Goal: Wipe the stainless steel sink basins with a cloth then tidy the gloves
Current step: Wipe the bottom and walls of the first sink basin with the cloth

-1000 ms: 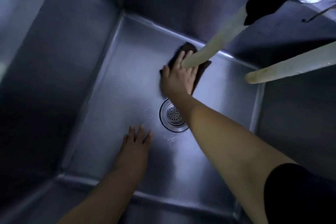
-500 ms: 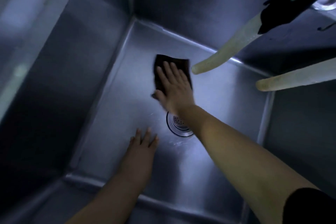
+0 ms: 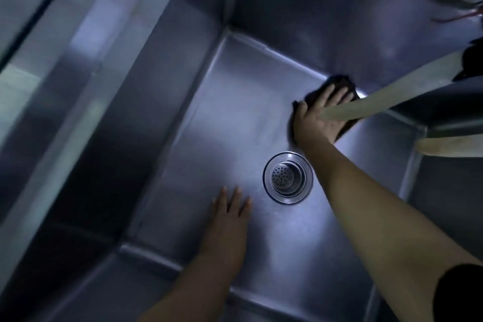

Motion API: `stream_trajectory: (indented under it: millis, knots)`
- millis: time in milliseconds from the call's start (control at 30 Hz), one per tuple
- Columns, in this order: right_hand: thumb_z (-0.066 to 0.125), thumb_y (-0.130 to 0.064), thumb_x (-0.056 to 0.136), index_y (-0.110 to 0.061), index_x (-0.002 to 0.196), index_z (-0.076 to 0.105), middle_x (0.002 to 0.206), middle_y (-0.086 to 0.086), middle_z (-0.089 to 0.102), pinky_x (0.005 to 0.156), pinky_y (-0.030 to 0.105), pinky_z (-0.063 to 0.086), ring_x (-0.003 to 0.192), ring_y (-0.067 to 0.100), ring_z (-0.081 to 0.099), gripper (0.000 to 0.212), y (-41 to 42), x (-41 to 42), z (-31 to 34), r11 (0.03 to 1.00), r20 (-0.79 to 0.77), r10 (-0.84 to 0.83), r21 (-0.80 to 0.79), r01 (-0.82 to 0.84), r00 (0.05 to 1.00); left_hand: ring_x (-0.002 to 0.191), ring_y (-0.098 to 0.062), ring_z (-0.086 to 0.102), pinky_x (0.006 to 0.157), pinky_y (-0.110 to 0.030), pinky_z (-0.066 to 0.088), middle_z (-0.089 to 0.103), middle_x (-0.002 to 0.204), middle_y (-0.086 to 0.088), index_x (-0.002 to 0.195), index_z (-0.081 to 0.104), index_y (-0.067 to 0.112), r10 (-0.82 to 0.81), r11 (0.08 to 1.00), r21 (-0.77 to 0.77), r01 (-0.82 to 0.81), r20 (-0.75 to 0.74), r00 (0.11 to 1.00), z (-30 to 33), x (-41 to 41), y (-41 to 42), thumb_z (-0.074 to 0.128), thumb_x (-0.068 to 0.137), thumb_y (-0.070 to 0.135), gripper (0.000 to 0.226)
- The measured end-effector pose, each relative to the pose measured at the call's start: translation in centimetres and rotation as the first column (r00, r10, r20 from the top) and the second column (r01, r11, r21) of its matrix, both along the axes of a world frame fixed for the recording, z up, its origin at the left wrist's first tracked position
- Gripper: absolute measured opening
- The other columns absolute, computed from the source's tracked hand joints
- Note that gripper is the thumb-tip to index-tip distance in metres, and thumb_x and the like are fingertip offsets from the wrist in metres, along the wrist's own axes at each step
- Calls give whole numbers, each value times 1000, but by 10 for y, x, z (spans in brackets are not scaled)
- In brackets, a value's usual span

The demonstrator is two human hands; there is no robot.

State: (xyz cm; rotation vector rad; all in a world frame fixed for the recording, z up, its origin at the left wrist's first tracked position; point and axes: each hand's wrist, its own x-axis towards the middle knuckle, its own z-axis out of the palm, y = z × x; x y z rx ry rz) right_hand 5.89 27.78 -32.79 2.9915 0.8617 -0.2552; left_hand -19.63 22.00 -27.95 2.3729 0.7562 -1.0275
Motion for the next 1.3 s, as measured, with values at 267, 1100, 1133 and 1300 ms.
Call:
stream_trajectory:
  millis: [267,1100,1133,1300]
  knots:
    - [31,-49,91,-9,150,11,157,20,6,117,54,0,145,37,0,75,109,-89,0,870,-24,493,32,-492,870,140,-45,-16,115,-51,1,-22,155,-13,150,-10,16,-4,1000,11,4,23,1000,-2,-2,1,34,95,14,70]
    - [26,-53,89,-8,147,27,155,18,20,115,52,11,143,38,15,73,-195,-19,18,871,-101,486,-26,-491,868,111,-27,54,87,-33,39,58,125,-2,119,53,23,-56,986,162,45,66,996,79,-12,36,47,91,31,30]
    - [28,-52,90,-6,146,29,154,20,21,114,53,12,143,40,17,73,-209,-29,19,866,-92,496,-27,-500,863,111,-27,54,87,-34,39,58,125,-2,120,52,23,-56,980,193,40,81,995,85,-14,39,45,92,31,30]
    - [42,-52,83,-9,145,30,152,20,24,112,56,16,141,39,20,76,-244,-102,14,721,-78,692,6,-693,718,107,-26,56,74,-33,32,60,118,-2,119,49,24,-48,960,278,18,101,994,98,-26,43,40,95,32,26]
